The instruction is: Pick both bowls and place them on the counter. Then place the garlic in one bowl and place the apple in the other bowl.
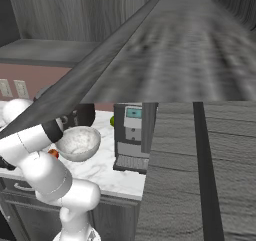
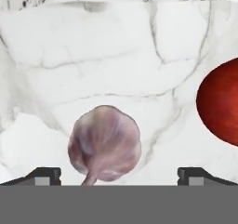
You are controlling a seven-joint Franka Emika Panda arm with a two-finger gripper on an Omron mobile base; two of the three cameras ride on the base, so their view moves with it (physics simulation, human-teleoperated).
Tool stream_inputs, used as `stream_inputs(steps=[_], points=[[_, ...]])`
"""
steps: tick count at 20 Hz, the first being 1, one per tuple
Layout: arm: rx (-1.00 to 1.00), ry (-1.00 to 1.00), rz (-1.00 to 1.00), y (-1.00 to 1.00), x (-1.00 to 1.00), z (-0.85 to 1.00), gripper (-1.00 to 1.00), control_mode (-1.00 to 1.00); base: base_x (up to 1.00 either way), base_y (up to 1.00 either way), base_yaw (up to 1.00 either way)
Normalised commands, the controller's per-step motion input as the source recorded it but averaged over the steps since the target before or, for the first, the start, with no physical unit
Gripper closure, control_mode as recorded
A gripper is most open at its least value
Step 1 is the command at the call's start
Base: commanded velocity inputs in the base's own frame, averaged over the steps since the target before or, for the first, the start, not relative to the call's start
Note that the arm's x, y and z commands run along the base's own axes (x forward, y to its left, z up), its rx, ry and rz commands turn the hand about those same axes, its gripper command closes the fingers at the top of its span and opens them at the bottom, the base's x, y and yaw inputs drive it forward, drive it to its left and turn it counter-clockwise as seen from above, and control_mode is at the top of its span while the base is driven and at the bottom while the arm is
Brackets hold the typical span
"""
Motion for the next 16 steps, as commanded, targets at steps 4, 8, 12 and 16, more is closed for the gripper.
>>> stream_inputs(steps=[4, 8, 12, 16], points=[[0.00, 0.00, -0.05, -0.01, -0.04, -0.05, -1.00, -1.00, 0.00, 0.00, 0.00], [0.00, 0.00, -0.04, 0.00, 0.00, -0.06, -1.00, -1.00, 0.00, 0.00, 0.00], [0.00, 0.01, 0.00, 0.00, 0.04, -0.07, -1.00, -1.00, 0.00, 0.00, 0.00], [0.00, 0.05, 0.00, -0.02, 0.16, -0.10, -1.00, -1.00, 0.00, 0.00, 0.00]])
